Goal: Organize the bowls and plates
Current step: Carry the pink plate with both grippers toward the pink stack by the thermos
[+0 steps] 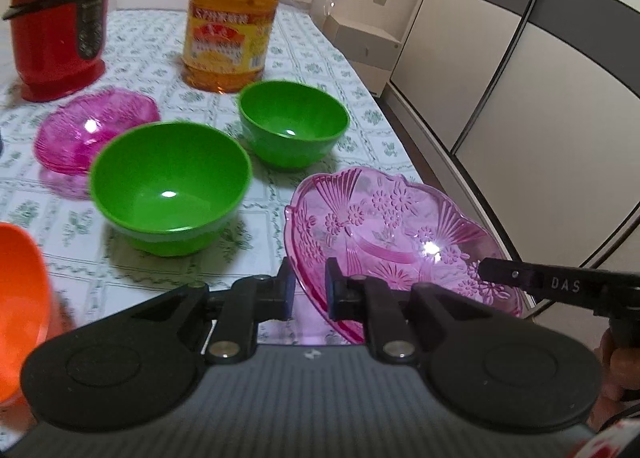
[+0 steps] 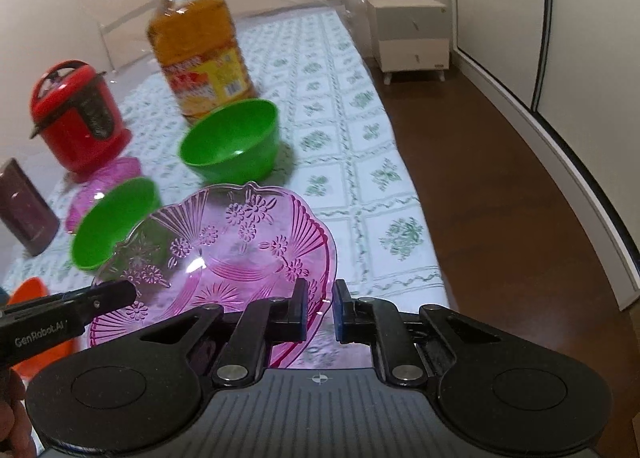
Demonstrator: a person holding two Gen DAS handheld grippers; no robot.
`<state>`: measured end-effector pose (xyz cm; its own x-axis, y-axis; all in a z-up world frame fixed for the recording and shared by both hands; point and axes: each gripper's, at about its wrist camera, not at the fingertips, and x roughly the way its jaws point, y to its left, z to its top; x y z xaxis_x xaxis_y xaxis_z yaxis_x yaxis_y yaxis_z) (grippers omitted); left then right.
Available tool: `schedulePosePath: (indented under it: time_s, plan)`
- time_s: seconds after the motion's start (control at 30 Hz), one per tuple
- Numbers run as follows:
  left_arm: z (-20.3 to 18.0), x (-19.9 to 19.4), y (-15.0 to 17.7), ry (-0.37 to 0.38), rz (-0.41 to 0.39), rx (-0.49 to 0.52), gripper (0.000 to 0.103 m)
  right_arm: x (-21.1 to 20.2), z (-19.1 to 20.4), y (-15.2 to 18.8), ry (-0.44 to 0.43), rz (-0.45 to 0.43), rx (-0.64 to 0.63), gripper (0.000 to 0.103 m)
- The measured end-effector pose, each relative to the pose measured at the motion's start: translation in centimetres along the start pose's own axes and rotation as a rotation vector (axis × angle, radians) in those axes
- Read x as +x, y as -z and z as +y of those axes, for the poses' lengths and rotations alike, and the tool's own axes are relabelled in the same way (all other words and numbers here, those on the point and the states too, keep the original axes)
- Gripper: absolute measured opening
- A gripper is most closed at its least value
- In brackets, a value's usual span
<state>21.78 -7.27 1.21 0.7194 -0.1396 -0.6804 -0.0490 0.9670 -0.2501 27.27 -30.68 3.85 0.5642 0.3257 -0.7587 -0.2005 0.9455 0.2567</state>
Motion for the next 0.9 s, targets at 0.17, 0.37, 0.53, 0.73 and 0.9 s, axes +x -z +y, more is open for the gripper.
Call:
schedulePosePath:
  time_s: [0.17, 0.37, 0.53, 0.73, 0.9]
  plan:
    - [1.2, -2.9, -0.1, -0.009, -0.025, -0.002, 0.013, -2.0, 2.3, 0.3, -0.023, -0.025, -0.020, 0.012]
    - [3.3, -5.7, -0.2, -0.029, -0.054, -0.024, 0.013, -3.3, 5.2, 0.1, -0.057, -0.049, -0.047, 0.012]
    - [5.1, -7.8, -0.5, -0.044, -0.075, -0.038, 0.013, -3.8, 7.7, -0.2, -0.084, -0.057, -0.078, 0.012]
    - [7.4, -9.7, -0.6, -0.068, -0.091, -0.059, 0.013, -3.5, 10.4, -0.2, -0.112, -0.054, -0.114, 0.012]
    - [9.4, -10.4, -0.9, -0.083, -0.095, -0.079, 0.013, -3.1, 12.4, -0.4, -0.127, -0.052, -0.143, 0.012]
